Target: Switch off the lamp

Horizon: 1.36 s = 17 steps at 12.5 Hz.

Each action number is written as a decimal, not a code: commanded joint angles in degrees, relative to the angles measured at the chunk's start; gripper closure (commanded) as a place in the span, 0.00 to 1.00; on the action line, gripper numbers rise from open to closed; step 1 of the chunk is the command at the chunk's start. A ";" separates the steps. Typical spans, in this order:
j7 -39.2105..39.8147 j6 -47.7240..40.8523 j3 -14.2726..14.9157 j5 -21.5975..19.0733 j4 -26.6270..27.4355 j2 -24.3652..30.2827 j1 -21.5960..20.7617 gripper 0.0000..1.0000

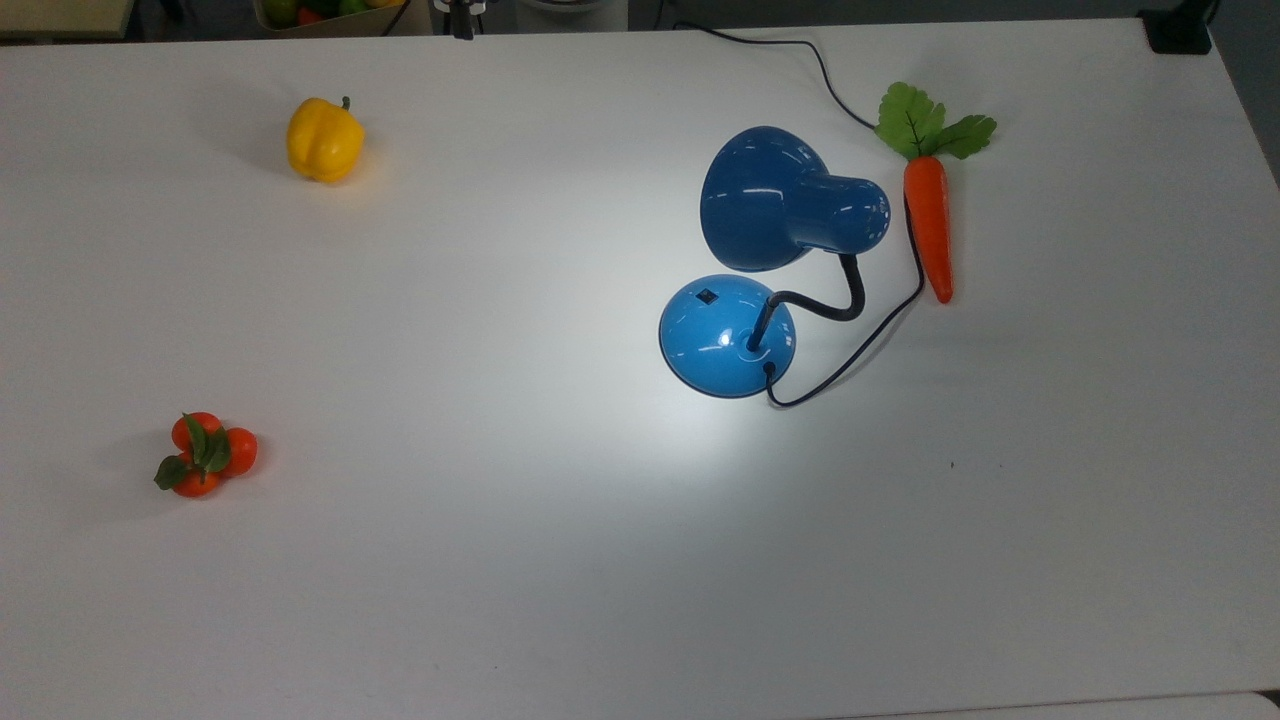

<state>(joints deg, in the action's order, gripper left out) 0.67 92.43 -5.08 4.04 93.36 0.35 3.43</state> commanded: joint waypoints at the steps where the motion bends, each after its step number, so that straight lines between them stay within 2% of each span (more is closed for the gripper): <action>1: 1.44 0.55 -0.28 -0.25 0.68 -0.35 -0.52 1.00; 7: 1.44 14.60 -0.81 -0.35 7.09 -4.21 -6.58 1.00; 10: 1.80 19.53 -0.81 -0.34 8.24 -7.29 -9.05 1.00; 17: 2.15 31.83 -3.71 1.15 18.42 -8.87 -10.01 1.00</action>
<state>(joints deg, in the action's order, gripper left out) 1.51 119.21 -8.15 4.07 107.08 -8.99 -6.00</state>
